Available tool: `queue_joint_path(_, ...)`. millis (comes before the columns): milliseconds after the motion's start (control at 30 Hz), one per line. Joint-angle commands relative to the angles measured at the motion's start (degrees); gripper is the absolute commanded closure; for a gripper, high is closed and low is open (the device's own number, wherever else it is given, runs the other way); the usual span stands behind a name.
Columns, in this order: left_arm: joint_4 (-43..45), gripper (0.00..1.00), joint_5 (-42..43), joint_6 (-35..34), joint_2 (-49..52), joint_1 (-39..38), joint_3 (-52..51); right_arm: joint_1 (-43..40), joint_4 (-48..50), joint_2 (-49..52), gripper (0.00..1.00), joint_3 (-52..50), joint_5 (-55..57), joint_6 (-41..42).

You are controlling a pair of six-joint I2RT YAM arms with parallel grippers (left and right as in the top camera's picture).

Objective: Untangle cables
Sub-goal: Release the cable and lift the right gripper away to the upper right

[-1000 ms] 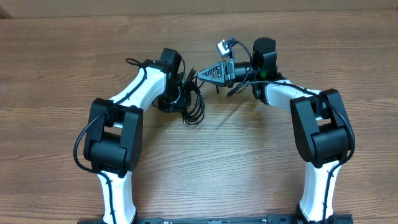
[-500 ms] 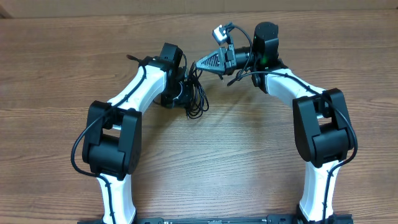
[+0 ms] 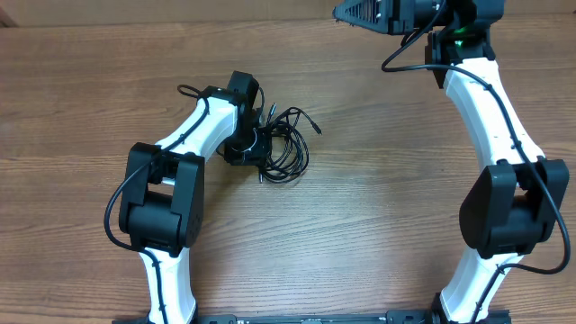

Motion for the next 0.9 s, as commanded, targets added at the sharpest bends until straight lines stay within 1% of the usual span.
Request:
queue_joint_path(0, -0.6, 0.96, -4.8, 0.5, 3.6, 0.1, -1.7, 0.7, -0.6, 0.8, 0.96, -0.7, -3.0, 0.8)
queue_joint_path(100, -3.7, 0.95, -3.6, 0.5, 3.2, 1.2, 2.1, 0.7, -0.7, 0.8, 0.95, -0.8, -3.0, 0.7)
queue_joint_path(167, -6.1, 0.9, -1.6, 1.1, 2.7, 1.9, 5.6, 0.7, -1.7, 0.8, 0.88, -0.8, -3.0, 0.3)
queue_joint_path(200, -7.6, 0.87, -0.3, 1.9, 2.4, 2.3, 7.8, 0.7, -2.4, 0.8, 0.83, -0.8, -3.0, -0.2)
queue_joint_path(233, -9.3, 0.82, 1.1, 2.8, 2.2, 2.7, 10.1, 0.7, -2.9, 0.8, 0.69, -0.8, -3.0, -0.9)
queue_joint_path(300, -13.4, 0.66, 3.4, 4.2, 2.1, 3.4, 15.2, 0.7, -4.5, 0.9, 0.55, -0.8, -3.0, -2.4)
queue_joint_path(333, -15.5, 0.62, 3.8, 4.5, 2.1, 3.6, 17.7, 0.7, -5.9, 0.9, 0.46, -0.8, -3.0, -3.5)
queue_joint_path(367, -17.2, 0.59, 3.8, 4.9, 2.1, 3.7, 19.7, 0.7, -7.1, 0.9, 0.4, -0.8, -3.0, -4.5)
queue_joint_path(400, -18.9, 0.59, 3.8, 5.6, 2.1, 3.8, 21.7, 0.7, -8.9, 0.9, 0.37, -0.8, -3.0, -6.0)
queue_joint_path(500, -22.1, 0.58, 3.2, 6.3, 2.1, 3.8, 25.5, 0.7, -16.6, 0.9, 0.35, -0.8, -3.0, -12.6)
queue_joint_path(600, -22.5, 0.57, 2.8, 6.3, 2.1, 3.6, 25.8, 0.7, -27.2, 1.1, 0.34, -0.8, -2.8, -21.1)
queue_joint_path(700, -21.9, 0.56, 0.1, 5.9, 2.1, 3.6, 24.7, 0.8, -42.5, 1.2, 0.33, -0.8, -0.2, -32.3)
queue_joint_path(800, -20.6, 0.56, -1.8, 5.2, 2.1, 3.5, 22.7, 1.0, -58.8, 1.2, 0.33, -0.8, 7.9, -42.3)
queue_joint_path(833, -19.7, 0.57, -1.8, 5.0, 2.1, 3.5, 21.3, 1.3, -67.3, 1.2, 0.33, -0.8, 14.3, -47.8)
queue_joint_path(867, -18.8, 0.57, -1.8, 4.7, 2.1, 3.5, 20.2, 1.6, -72.1, 1.2, 0.33, -0.8, 18.6, -51.2)
